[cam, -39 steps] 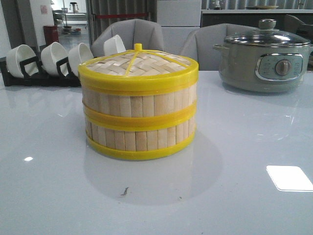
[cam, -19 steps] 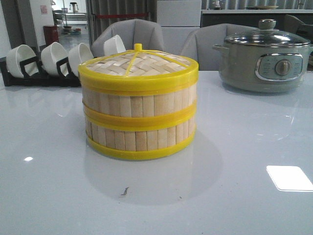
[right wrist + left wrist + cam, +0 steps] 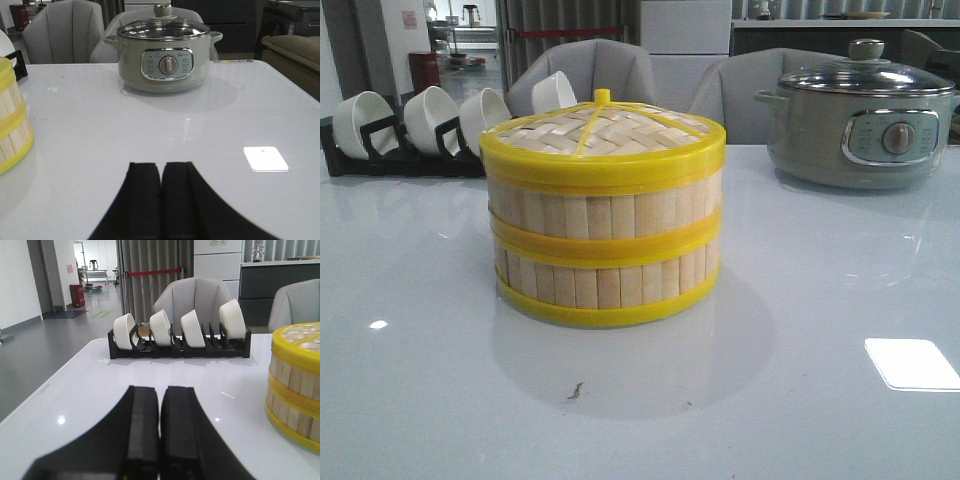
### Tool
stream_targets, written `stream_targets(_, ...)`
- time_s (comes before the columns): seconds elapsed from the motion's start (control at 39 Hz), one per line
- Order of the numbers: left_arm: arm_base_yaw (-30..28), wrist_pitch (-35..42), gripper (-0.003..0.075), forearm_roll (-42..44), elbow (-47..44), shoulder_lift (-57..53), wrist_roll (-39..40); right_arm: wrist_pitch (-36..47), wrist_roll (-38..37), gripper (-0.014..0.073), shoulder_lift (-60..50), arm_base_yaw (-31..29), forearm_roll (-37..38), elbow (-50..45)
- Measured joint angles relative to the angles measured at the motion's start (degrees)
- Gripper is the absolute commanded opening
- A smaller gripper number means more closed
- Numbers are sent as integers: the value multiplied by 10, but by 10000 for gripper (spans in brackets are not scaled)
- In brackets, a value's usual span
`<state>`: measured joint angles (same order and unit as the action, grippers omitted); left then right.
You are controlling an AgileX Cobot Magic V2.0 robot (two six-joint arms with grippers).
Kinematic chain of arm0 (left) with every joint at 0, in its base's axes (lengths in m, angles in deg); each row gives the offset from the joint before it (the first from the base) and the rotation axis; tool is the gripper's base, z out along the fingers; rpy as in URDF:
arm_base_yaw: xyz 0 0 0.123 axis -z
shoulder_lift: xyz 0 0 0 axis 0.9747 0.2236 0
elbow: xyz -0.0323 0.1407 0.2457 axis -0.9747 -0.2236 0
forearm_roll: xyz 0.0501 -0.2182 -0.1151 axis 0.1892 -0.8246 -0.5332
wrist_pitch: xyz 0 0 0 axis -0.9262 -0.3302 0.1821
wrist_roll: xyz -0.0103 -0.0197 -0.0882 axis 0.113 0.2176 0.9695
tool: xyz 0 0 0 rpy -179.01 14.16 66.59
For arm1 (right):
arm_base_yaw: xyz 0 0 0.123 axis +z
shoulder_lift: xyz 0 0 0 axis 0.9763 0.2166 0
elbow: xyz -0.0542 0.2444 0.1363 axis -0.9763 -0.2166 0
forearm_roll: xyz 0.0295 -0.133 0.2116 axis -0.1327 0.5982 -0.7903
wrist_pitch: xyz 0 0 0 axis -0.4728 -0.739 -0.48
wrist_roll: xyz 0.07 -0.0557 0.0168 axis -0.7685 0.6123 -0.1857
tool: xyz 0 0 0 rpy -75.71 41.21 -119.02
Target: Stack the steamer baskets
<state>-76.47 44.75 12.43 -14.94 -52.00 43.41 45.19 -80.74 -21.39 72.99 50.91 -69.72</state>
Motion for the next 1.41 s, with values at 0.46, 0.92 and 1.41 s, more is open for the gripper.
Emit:
stream_targets(0.46, 0, 0, 87, 0, 0, 0, 0, -2, 0, 51, 0, 0, 31, 0)
stream_targets(0.92, 0, 0, 87, 0, 0, 0, 0, -5, 0, 51, 0, 0, 31, 0)
stream_targets(1.41, 0, 0, 87, 0, 0, 0, 0, -5, 0, 51, 0, 0, 31, 0)
